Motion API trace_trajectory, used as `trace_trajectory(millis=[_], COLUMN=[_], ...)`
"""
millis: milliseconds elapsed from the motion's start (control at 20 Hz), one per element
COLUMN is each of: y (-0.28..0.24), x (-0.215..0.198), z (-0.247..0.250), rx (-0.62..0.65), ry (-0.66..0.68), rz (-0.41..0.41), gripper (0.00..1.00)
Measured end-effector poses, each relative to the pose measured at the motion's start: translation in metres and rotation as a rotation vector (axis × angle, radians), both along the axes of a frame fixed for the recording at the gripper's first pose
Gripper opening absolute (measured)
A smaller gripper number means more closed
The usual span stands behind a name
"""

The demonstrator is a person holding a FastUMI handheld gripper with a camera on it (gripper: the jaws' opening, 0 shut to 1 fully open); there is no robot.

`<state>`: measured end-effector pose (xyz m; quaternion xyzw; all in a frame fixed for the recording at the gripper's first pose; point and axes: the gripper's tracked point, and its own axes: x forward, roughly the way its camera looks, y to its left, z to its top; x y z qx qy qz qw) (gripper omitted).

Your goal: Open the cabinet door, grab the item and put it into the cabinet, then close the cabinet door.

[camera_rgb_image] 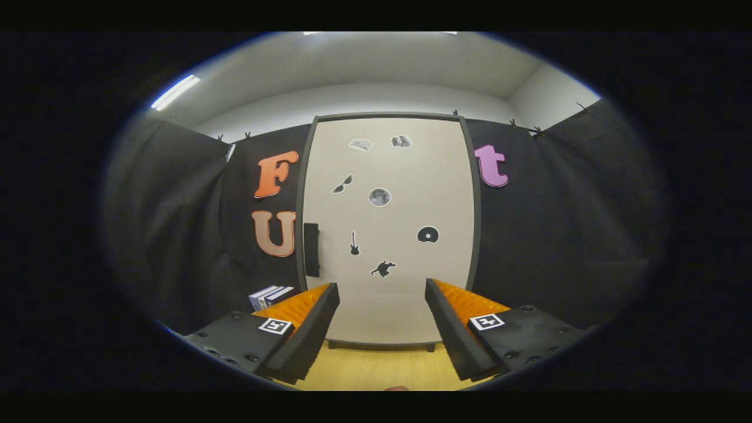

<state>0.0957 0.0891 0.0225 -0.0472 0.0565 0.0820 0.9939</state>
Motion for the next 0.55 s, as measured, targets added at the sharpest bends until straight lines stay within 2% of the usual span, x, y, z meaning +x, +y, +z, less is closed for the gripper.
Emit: trace_trajectory(millis=[550], y=[-0.0017], x=[0.0038], z=[0.0022], rx=[0.022], ry=[-0.031], rz=[-0.029], gripper=[0.96])
